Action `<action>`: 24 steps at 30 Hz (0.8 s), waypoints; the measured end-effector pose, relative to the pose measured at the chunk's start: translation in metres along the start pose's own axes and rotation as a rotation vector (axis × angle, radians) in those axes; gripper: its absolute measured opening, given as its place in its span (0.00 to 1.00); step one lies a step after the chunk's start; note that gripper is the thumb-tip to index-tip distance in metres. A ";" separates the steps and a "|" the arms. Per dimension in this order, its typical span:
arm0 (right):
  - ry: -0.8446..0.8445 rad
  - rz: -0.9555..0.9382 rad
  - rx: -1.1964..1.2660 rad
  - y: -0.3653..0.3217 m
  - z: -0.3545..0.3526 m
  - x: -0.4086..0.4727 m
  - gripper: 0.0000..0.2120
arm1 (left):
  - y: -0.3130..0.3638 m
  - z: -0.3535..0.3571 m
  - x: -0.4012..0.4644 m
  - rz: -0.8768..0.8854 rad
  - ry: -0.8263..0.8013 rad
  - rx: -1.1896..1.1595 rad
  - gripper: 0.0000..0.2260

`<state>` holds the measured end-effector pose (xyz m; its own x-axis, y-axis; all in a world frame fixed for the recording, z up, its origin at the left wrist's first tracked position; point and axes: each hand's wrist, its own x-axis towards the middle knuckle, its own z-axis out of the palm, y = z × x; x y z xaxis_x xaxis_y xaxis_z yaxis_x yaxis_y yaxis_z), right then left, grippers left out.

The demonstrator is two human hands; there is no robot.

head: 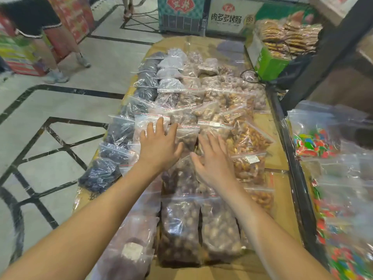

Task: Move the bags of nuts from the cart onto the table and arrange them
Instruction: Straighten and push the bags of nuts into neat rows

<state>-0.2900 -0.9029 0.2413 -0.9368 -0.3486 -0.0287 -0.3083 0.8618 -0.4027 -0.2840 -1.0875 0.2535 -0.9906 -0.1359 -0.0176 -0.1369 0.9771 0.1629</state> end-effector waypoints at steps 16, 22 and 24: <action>-0.068 -0.184 -0.019 0.015 0.003 0.173 0.23 | 0.002 0.034 0.129 0.121 -0.103 -0.235 0.17; -0.099 -0.148 -0.154 0.031 0.023 0.188 0.17 | 0.013 0.056 0.153 -0.007 -0.213 -0.195 0.22; -0.032 -0.088 -0.201 0.038 0.032 0.181 0.13 | 0.012 0.060 0.156 -0.079 -0.230 -0.202 0.24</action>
<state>-0.4663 -0.9449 0.1916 -0.8999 -0.4348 -0.0319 -0.4187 0.8823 -0.2150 -0.4406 -1.0870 0.1940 -0.9551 -0.1468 -0.2573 -0.2325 0.9097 0.3441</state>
